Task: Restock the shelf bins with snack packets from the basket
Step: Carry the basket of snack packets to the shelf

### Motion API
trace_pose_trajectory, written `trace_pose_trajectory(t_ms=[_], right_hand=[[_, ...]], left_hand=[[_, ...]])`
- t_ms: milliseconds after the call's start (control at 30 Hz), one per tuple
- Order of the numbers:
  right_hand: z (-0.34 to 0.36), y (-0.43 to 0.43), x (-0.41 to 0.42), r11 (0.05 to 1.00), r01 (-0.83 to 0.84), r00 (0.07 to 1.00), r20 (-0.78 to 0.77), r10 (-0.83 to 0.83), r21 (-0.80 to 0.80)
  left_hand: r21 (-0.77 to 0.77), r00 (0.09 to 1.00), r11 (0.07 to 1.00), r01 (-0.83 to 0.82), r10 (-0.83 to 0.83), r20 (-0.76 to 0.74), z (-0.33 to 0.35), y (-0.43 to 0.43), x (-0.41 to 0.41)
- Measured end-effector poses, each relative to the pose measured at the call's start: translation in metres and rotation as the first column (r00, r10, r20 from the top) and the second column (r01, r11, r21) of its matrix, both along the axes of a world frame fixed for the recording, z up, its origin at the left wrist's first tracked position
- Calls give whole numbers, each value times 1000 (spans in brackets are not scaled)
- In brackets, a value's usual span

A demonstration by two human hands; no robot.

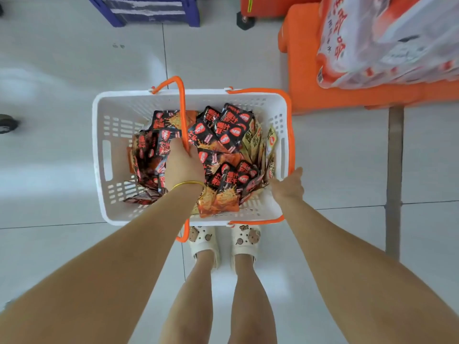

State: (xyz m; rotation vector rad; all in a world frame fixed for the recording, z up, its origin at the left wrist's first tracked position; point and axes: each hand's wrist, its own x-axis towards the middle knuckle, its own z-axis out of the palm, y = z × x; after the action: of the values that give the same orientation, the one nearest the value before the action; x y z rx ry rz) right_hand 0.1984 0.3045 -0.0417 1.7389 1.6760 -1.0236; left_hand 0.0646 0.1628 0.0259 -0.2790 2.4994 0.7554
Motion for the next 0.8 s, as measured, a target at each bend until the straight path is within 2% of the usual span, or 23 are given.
trace_pose_trajectory(t_ms=[33,100,134,167,200,234,267,300,334,401,467,567,634,734,801], right_hand=[[4,-4,2,998,-11,1000,-10,12,65],[22,-15,4,953,-32,999,-24,41,303],[36,-24,3,915,1,996,-81,34,404],[52,-34,2,898,62,981,-194,27,435],[68,-45,0,918,118,937,-349,24,380],[81,-58,-5,965,109,867,-498,25,238],[91,-72,-12,998,40,795,-607,-3,47],[96,-86,-22,987,-36,753,-653,-77,-157],[95,-101,-34,939,-67,756,-632,-174,-338],[91,-124,-59,815,22,797,-482,-364,-579],[89,-137,-76,725,156,811,-332,-482,-671],[92,-141,-83,650,225,761,-286,-583,-725],[94,-146,-84,691,240,748,-324,-580,-682],[105,-156,-94,788,233,808,-338,-483,-570],[118,-163,-103,814,233,830,-328,-451,-532]], left_hand=[[19,1000,1000,7,-8,19,-2,0,0],[65,996,998,-7,1,90,-2,-1,-2],[104,990,994,-42,27,139,1,-1,-4],[149,980,985,-86,57,192,4,-2,-7],[191,968,973,-128,80,239,8,-3,-10],[221,958,963,-152,88,273,13,-4,-12],[238,952,958,-157,83,294,18,-6,-15],[253,949,955,-157,76,306,23,-8,-18],[264,948,952,-157,71,310,26,-11,-22],[301,943,937,-174,71,324,31,-19,-28],[354,922,908,-225,81,378,35,-28,-34],[405,873,857,-320,100,477,39,-36,-39],[411,839,830,-376,118,530,41,-39,-40],[422,804,785,-454,157,573,52,-41,-45],[433,789,754,-494,180,587,65,-48,-52]])
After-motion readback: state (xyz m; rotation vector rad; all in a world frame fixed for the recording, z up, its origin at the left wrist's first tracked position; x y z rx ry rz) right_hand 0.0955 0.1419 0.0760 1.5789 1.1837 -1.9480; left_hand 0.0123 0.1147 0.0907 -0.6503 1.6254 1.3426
